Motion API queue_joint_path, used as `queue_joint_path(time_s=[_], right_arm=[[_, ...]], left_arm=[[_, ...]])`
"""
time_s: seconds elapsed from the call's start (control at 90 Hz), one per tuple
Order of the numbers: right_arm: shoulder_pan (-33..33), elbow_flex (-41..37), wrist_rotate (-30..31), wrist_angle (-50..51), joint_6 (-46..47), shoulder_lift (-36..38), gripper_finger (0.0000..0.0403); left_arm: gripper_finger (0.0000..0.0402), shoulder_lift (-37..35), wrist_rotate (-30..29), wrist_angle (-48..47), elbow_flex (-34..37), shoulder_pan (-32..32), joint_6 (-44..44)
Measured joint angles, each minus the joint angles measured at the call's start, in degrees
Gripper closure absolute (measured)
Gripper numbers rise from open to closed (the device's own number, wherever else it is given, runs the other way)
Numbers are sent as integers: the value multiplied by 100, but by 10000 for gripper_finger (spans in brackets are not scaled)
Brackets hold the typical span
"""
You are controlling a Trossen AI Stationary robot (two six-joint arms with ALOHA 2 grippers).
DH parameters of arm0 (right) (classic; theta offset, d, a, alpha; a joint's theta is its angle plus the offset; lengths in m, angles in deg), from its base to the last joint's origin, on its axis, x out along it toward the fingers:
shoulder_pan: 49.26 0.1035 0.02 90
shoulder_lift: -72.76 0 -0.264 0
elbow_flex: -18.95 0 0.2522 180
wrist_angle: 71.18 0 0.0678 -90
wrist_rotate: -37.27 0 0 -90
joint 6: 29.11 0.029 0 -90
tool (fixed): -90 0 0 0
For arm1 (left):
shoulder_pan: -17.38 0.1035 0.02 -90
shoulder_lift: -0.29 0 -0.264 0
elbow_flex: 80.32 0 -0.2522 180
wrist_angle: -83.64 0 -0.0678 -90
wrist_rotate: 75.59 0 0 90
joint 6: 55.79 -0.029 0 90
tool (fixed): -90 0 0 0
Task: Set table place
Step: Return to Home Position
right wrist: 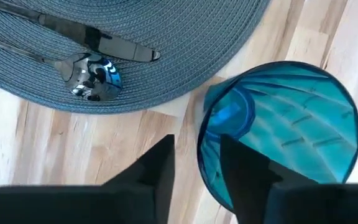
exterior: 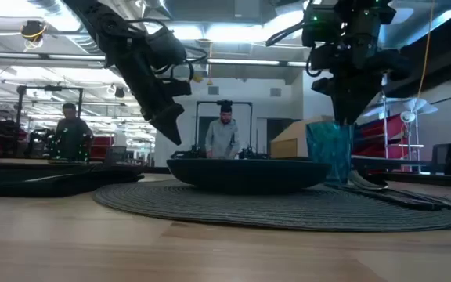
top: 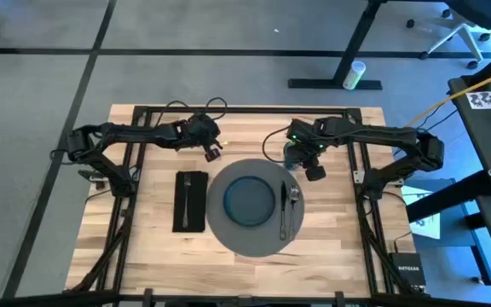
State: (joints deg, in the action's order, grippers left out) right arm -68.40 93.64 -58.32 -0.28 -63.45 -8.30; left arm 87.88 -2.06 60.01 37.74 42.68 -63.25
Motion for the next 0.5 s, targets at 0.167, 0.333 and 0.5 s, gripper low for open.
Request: queue_joint_path(time_s=[0.167, 0.333, 0.5], right_arm=[[0, 6, 0, 6, 78, 0, 269], [0, 298, -9, 269, 21, -4, 267], [0, 709, -60, 731, -68, 0, 267]], left_arm=[[402, 0, -1, 0, -2, 0, 0], [402, -100, -1, -45, -2, -56, -5], [402, -457, -1, -353, -34, -153, -69]])
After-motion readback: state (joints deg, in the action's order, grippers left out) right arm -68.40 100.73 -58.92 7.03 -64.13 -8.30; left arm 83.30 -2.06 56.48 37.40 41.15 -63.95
